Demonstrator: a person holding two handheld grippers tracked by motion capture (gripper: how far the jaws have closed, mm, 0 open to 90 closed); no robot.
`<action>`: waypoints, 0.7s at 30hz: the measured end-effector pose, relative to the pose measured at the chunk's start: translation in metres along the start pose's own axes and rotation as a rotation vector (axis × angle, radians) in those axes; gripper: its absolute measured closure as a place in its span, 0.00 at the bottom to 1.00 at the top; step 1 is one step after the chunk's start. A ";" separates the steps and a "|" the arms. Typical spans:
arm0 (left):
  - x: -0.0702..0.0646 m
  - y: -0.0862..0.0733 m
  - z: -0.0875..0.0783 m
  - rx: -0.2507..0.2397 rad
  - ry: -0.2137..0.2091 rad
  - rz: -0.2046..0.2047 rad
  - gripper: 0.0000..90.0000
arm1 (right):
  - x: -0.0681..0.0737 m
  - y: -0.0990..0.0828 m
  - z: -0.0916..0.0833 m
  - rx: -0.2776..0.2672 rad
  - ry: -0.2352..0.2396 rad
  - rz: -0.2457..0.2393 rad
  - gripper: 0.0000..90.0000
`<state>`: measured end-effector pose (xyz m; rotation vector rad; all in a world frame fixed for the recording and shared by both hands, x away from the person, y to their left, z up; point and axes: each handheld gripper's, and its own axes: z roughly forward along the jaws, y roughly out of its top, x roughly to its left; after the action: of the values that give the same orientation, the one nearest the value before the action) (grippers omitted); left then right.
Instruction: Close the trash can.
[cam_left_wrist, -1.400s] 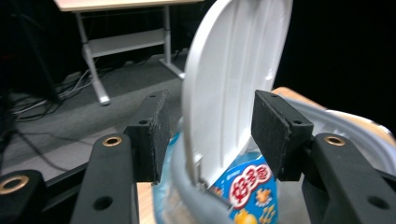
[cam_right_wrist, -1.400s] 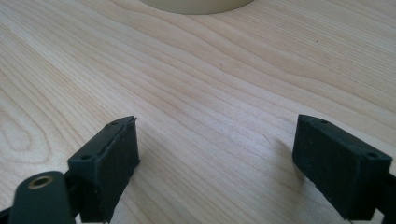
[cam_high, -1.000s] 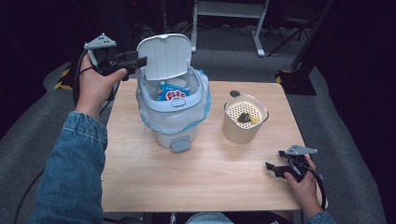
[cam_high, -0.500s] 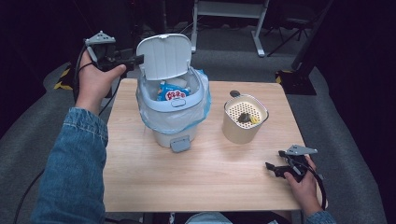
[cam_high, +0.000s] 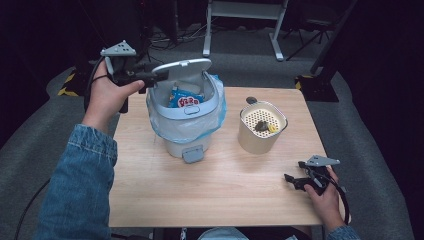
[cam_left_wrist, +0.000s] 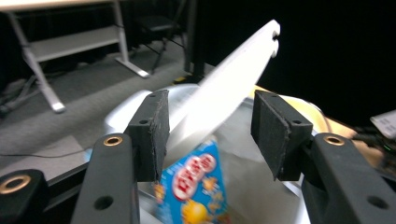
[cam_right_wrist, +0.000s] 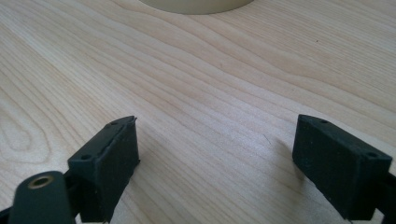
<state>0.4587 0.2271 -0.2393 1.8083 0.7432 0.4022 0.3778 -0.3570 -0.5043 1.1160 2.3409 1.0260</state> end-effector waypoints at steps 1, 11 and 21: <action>-0.003 -0.002 0.001 0.000 -0.013 0.013 0.54 | 0.000 0.000 0.000 0.000 0.000 0.000 0.16; -0.021 -0.008 0.019 0.082 -0.134 -0.039 0.63 | 0.000 0.000 0.000 0.001 0.002 -0.001 0.16; -0.021 -0.013 0.039 0.162 -0.101 -0.060 0.75 | 0.000 0.000 0.000 0.001 0.002 -0.002 0.16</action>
<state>0.4627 0.1880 -0.2638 1.9370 0.7758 0.2136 0.3783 -0.3569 -0.5043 1.1130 2.3438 1.0257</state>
